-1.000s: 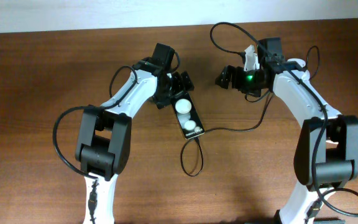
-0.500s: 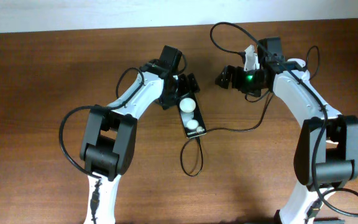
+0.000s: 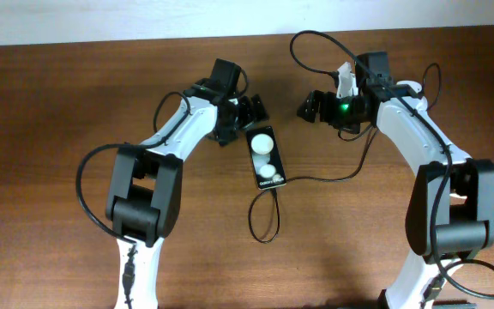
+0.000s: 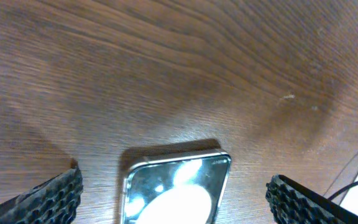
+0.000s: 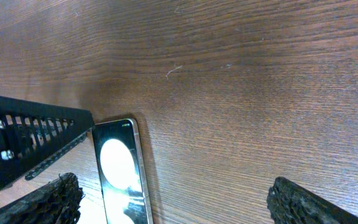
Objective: Plug charger to phone and switch on socket
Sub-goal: 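Lay the phone flat, open the left gripper and lift away, then move the right gripper over to the white power strip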
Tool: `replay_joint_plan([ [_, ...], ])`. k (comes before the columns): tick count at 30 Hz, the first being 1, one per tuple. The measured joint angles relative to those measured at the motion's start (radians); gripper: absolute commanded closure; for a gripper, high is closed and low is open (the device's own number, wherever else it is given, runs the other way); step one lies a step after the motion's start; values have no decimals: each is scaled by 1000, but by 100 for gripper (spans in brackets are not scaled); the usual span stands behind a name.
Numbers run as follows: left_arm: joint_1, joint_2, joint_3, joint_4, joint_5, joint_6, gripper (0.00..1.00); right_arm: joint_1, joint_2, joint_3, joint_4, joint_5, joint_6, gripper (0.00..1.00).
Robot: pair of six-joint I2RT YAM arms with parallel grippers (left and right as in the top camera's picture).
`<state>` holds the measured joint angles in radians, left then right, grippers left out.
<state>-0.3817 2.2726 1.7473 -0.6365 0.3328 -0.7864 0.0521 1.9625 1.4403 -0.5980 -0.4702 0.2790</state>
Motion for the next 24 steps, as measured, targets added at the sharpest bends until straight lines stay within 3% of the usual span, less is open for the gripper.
replay_joint_plan([
  [4,52,-50,0,-80,3,69,1,0,0,0,0,0,1,1],
  [11,56,-328,7,-458,-29,452,1,0,0,11,-61,0,0,1],
  [13,56,-330,7,-552,-60,493,1,0,-2,87,-155,9,2,1],
  [18,56,-330,7,-590,-106,516,1,-6,-21,394,-402,138,1,1],
  [24,56,-454,6,-591,-110,605,1,-356,-21,473,-547,85,3,1],
])
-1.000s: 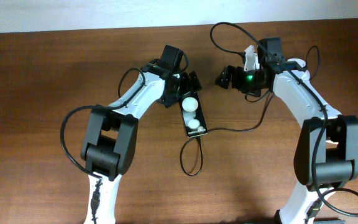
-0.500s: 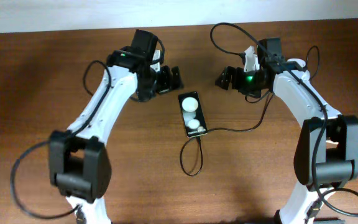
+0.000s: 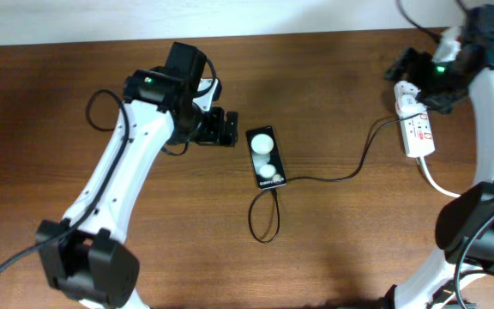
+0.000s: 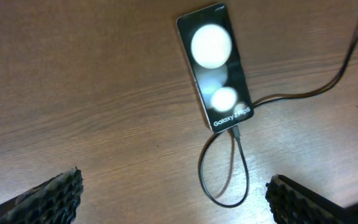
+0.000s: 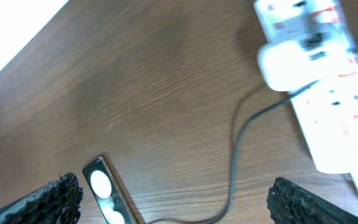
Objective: Plug charger to phone and switch on socket
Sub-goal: 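Move the right gripper over to the white power strip, then press the power strip's orange switch down with the right gripper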
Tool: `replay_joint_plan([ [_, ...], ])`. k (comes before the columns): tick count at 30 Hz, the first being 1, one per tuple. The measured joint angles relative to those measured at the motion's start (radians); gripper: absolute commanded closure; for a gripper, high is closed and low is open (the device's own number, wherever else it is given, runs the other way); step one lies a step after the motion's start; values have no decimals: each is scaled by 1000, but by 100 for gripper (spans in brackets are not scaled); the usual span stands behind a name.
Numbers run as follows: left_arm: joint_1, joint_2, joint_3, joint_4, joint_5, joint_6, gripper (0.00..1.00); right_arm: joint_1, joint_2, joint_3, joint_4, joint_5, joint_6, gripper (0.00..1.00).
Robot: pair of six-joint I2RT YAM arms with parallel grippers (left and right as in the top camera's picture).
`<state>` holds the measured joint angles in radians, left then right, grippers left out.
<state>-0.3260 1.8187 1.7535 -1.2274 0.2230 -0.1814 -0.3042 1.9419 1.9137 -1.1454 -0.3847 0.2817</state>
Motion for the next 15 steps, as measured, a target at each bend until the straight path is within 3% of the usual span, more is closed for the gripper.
replay_joint_plan([
  [4,0,-28,0,0,0,8,1,-130,0,0,-8,-23,-21,1],
  [10,0,-28,0,0,0,10,1,-128,1,0,-25,149,-32,1],
  [15,0,-28,0,0,0,10,1,-128,80,1,22,175,-103,1],
])
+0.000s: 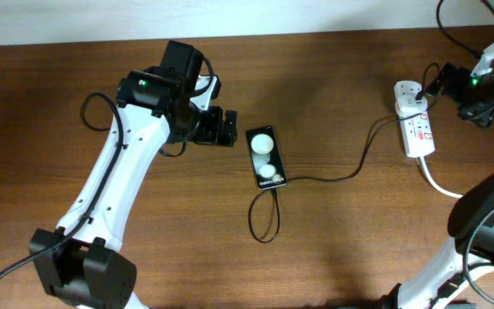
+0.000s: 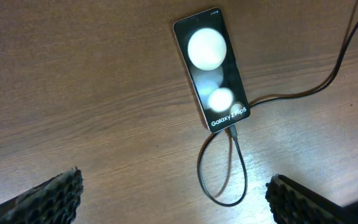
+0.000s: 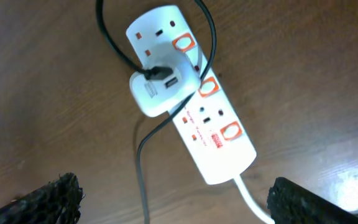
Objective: Plug charger to phone and switch on socket
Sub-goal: 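Press the power strip's orange switch down with the right gripper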
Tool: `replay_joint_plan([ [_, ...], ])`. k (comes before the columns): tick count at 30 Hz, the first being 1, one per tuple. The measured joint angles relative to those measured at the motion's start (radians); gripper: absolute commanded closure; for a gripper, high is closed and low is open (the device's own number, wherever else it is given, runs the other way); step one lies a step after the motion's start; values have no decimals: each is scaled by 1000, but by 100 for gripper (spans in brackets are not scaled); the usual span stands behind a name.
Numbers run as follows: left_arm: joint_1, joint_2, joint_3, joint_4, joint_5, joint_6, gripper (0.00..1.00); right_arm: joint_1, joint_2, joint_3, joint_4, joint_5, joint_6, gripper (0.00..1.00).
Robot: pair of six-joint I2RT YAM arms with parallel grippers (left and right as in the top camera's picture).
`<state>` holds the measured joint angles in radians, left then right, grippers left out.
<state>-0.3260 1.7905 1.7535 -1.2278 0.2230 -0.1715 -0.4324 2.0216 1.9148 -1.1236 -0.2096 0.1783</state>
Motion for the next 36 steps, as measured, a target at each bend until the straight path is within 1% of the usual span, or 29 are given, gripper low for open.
replay_joint_plan([
  [3,0,0,0,0,0,0,1,0,71,0,34,-29,-64,1],
  [6,0,0,0,0,0,0,1,0,150,0,83,-141,-146,1],
  [9,0,0,0,0,0,0,1,0,168,0,100,-180,-178,1],
  [13,0,0,0,0,0,0,1,0,224,0,117,-180,-187,0],
  [19,0,0,0,0,0,0,1,1,237,1,169,-129,-187,1],
  [22,0,0,0,0,0,0,1,1,288,0,194,-164,-187,1],
  [29,0,0,0,0,0,0,1,10,289,0,228,-212,-206,1],
  [36,0,0,0,0,0,0,1,8,289,0,222,-242,-177,1],
])
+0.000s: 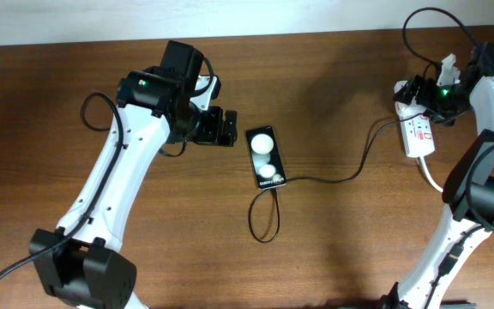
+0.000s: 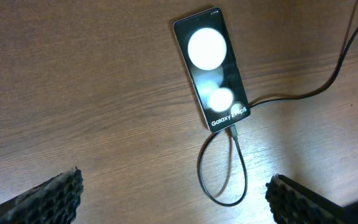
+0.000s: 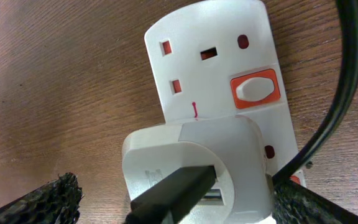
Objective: Plug charger to phone and switch on socket
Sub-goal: 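Press the power strip's orange switch down with the right gripper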
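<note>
The black phone (image 1: 266, 157) lies face up mid-table, bright reflections on its screen, also seen in the left wrist view as the phone (image 2: 211, 78). A black cable (image 1: 350, 172) leaves its near end, loops (image 2: 224, 174) and runs right to the white charger adapter (image 3: 197, 165) sitting in the white power strip (image 1: 418, 133). An orange switch (image 3: 255, 88) shows beside the empty far socket. My right gripper (image 3: 176, 202) is open, low over the strip, fingers either side of the adapter. My left gripper (image 1: 217, 127) hangs open left of the phone.
The strip's white lead (image 1: 431, 176) runs toward the table's right edge. The black cable (image 3: 344, 87) curves past the strip's right side close to my right finger. Bare wooden tabletop (image 1: 144, 249) surrounds the phone.
My right gripper has come down and leftward onto the strip's far end; the adapter now fills the space between its fingers. The left arm, phone and cable have not moved.
Both grippers stood open around the phone's far end, the cable in its near end. Then the left gripper was drawn back left and higher, the right one was near the power strip. The right one was then above the strip, and now sits low over the adapter.
</note>
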Tool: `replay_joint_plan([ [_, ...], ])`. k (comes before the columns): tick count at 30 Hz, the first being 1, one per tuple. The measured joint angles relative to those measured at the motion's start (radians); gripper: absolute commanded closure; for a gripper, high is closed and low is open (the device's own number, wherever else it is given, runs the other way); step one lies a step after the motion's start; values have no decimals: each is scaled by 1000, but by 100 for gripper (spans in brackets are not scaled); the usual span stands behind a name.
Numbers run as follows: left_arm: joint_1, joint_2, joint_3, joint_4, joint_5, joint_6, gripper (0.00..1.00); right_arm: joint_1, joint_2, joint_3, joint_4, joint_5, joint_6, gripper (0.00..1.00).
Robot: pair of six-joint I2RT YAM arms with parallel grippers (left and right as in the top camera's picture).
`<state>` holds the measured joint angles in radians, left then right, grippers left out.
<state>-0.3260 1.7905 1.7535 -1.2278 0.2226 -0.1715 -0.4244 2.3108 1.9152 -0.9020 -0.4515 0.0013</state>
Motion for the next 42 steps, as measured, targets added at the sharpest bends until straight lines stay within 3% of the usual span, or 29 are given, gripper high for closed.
replay_joint_plan([
  [21,0,0,0,-7,0,0,1,7,-34,-67,25,-11,21,1],
  [29,0,0,0,-7,0,0,1,12,-44,-83,-2,-37,104,4],
  [42,0,0,0,-7,-3,0,1,-12,-33,238,-393,205,169,7],
])
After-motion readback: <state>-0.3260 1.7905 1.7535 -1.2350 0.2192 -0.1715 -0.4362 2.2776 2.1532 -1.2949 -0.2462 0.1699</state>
